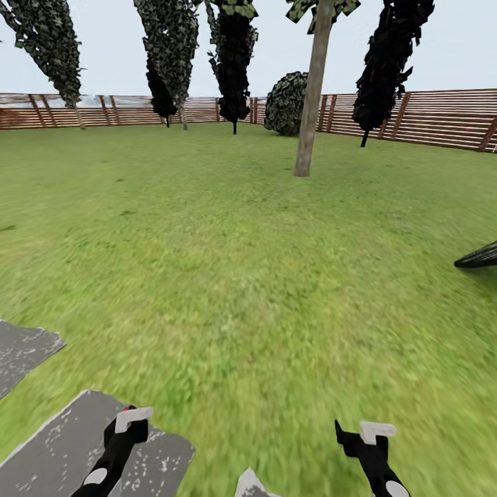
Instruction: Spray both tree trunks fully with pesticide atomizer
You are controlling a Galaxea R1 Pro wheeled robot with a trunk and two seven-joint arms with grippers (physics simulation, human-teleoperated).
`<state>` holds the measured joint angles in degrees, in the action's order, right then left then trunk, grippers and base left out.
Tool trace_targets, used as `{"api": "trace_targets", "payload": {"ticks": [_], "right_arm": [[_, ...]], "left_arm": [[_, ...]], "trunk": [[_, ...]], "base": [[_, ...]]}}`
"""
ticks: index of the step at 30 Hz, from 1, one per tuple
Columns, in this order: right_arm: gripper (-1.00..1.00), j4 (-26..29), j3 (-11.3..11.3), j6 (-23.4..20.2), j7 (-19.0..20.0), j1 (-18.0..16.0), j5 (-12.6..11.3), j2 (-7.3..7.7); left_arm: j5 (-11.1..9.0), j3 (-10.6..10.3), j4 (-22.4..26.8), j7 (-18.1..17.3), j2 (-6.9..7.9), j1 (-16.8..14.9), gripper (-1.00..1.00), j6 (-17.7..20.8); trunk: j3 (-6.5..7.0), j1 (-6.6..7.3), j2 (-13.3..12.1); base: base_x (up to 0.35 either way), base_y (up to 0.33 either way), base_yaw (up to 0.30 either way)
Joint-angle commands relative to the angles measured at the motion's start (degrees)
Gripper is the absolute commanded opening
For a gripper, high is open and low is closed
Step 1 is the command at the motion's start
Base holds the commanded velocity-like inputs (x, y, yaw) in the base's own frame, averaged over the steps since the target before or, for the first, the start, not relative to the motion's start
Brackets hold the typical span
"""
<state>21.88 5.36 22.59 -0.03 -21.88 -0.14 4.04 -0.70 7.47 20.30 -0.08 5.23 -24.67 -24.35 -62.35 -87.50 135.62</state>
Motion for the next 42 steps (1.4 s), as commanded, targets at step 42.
{"api": "trace_targets", "payload": {"ticks": [42], "right_arm": [[1.0, -1.4, 0.0, 0.0, -0.2, 0.0, 0.0, -0.17]], "left_arm": [[0.0, 0.0, -0.1, 0.0, 0.03, 0.0, -1.0, 0.0]], "trunk": [[0.0, 0.0, 0.0]], "base": [[0.338, 0.0, 0.0]]}}
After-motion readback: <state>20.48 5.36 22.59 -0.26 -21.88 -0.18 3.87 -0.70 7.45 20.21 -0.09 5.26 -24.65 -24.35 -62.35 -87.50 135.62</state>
